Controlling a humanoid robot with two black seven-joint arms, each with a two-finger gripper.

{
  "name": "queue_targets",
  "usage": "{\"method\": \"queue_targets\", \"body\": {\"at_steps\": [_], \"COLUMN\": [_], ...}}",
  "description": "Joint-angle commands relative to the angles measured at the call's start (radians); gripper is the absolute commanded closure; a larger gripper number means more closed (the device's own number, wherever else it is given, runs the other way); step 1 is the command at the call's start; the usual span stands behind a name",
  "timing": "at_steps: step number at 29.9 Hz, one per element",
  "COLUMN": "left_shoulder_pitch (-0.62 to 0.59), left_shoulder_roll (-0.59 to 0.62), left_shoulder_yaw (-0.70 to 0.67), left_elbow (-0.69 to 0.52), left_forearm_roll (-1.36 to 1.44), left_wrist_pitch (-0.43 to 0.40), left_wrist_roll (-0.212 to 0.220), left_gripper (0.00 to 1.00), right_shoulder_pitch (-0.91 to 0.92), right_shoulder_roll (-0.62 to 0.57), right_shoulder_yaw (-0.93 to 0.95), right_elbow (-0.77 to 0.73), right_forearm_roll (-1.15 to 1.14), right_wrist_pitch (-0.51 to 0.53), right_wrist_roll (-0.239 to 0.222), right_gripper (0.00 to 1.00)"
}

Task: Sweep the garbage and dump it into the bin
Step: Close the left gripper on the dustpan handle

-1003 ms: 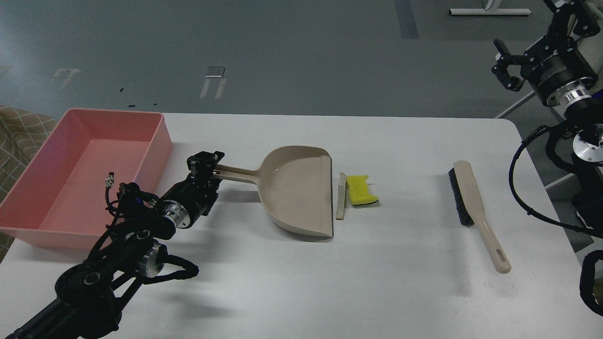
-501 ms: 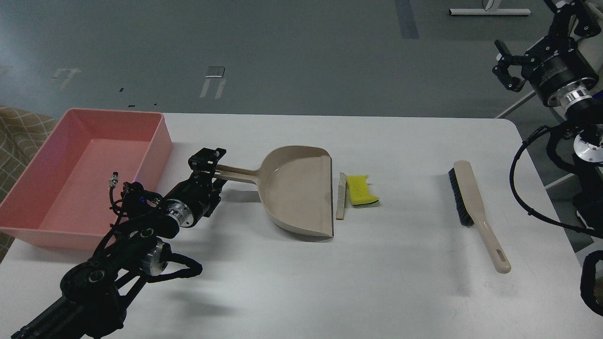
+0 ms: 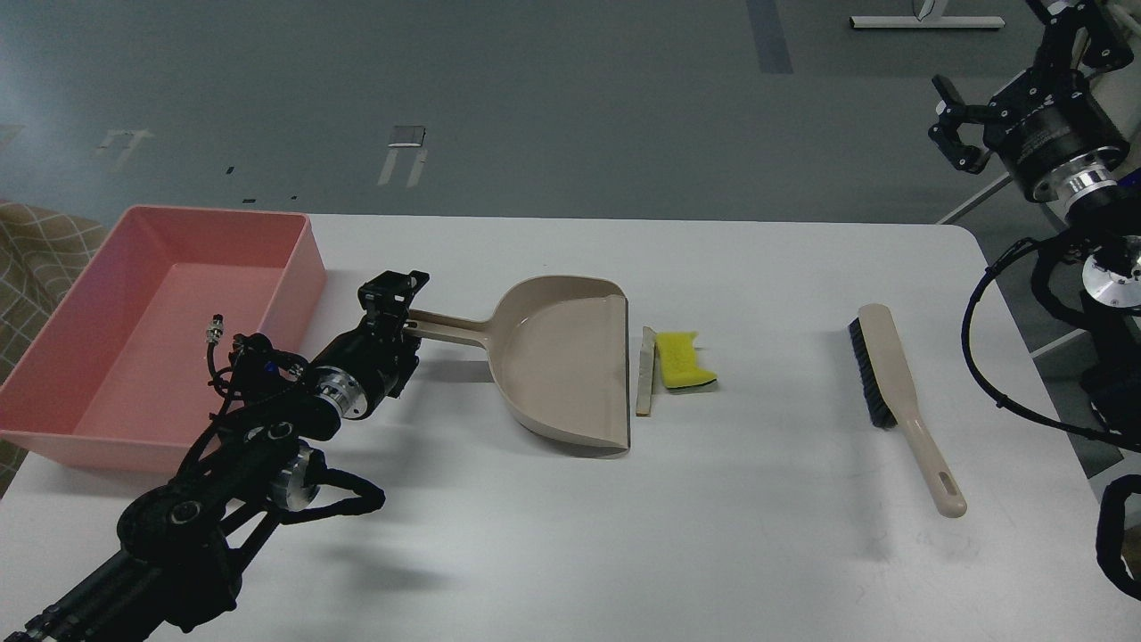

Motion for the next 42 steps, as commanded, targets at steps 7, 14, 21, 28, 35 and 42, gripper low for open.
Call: {"method": "queue_targets", "body": {"at_steps": [7,14,21,28,35,42], "left_shoulder_pitch": [0.001,-0.004,-0.006,-0.006,-0.004,-0.004], "left_shoulder_roll": [0.002,0.001,0.001,0.001,0.001,0.001], "left_shoulder_yaw": [0.029,0.041,0.043,0.043,0.043,0.043], "left_elbow": [0.000,0.002,0.007,0.008,0.008,0.007], "left_forearm_roll": [-0.001,-0.004,-0.005,-0.005,-0.005,-0.007], "left_wrist_pitch": [-0.006,-0.006,-0.006,-0.009,-0.024,-0.031], "left_wrist_roll": [0.000,0.000,0.006,0.009,0.009,0.009], "left_gripper": [0.49,0.49,0.55,0.62,0.67,0.77], "right_shoulder_pitch": [0.000,-0.003,-0.005,-0.006,-0.009,-0.009], "right_shoulder_roll": [0.000,0.000,0.000,0.000,0.000,0.000], "right_shoulder_yaw": [0.000,0.000,0.000,0.001,0.003,0.003], "right_elbow": [0.002,0.000,0.000,0.000,0.002,0.000], "right_forearm_roll": [0.000,0.000,0.000,0.000,0.000,0.000], "right_wrist_pitch": [0.000,0.000,0.000,0.000,0.000,0.000], "right_wrist_roll": [0.000,0.000,0.000,0.000,0.000,0.002], "right_gripper": [0.00,0.00,0.00,0.00,0.00,0.00]}}
